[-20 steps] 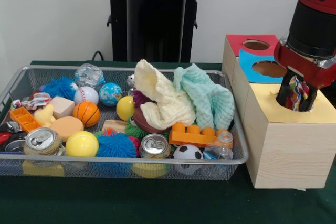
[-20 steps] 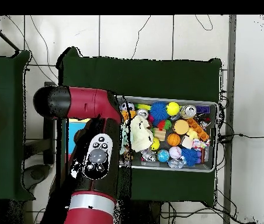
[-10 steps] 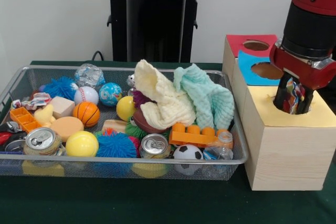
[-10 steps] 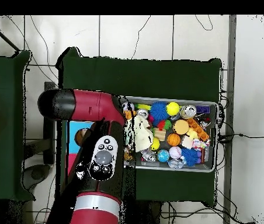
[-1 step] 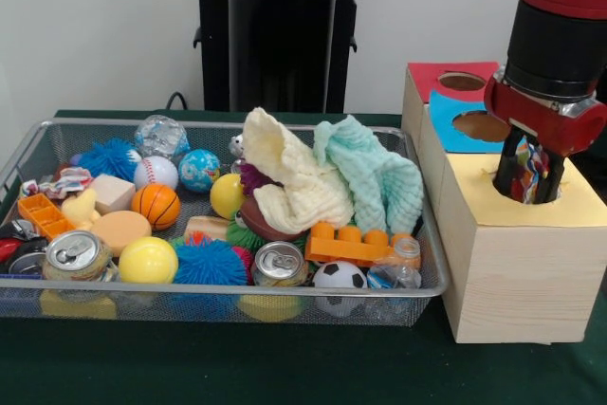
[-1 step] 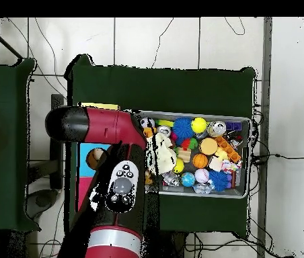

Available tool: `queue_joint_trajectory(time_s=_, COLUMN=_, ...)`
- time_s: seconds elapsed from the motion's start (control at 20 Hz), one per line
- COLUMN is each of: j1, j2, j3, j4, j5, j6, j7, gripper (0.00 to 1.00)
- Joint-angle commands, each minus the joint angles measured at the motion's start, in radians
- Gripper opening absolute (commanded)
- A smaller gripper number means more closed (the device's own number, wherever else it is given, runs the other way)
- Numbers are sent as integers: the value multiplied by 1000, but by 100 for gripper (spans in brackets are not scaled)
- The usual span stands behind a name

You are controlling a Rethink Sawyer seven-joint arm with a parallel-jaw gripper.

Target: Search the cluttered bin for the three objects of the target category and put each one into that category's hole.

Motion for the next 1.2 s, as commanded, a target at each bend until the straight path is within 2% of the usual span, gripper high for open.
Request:
queue_joint_trajectory(time_s=0.05, j1=-77, j2=-135, j3=-24, j4=78, j5=-10, j6=144, j7=53, gripper=100)
queue_joint_trajectory(time_s=0.85, j1=-60, j2=-137, j3=-23, j4=107, j5=-17, j6=109, j7=56, gripper=100)
queue_joint_trajectory(time_s=1.2, j1=-60, j2=-147, j3=-28, j4=103, j5=-21, j6=132, j7=50, gripper=100)
